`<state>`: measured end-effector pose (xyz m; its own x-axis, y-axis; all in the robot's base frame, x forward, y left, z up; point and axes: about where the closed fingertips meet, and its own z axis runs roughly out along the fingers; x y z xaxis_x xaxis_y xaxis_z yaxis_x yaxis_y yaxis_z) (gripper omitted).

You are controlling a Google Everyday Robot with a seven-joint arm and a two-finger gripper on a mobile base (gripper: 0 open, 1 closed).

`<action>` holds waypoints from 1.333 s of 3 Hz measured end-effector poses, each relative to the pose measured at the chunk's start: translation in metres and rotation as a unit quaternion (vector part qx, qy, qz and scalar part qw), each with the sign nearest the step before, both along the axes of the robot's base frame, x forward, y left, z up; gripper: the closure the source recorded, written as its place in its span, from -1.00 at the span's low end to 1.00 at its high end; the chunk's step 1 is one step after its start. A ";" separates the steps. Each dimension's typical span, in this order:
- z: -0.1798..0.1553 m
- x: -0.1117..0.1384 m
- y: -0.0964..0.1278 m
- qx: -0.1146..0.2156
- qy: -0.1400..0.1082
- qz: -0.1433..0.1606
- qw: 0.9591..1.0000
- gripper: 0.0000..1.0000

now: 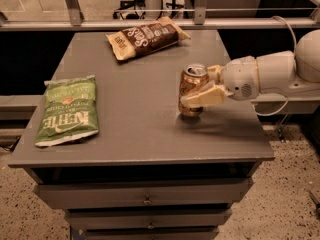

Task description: Move orange can near brown chip bag

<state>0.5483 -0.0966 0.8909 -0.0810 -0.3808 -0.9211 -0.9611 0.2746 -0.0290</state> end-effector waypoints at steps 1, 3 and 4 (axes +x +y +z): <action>0.001 0.003 0.004 0.006 -0.007 0.001 1.000 1.00; 0.027 0.132 0.007 0.020 -0.115 -0.038 0.992 1.00; 0.049 0.176 0.002 0.018 -0.149 -0.054 0.987 1.00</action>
Offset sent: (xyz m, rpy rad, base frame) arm 0.1341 0.0060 0.0341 0.0829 -0.2893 -0.0928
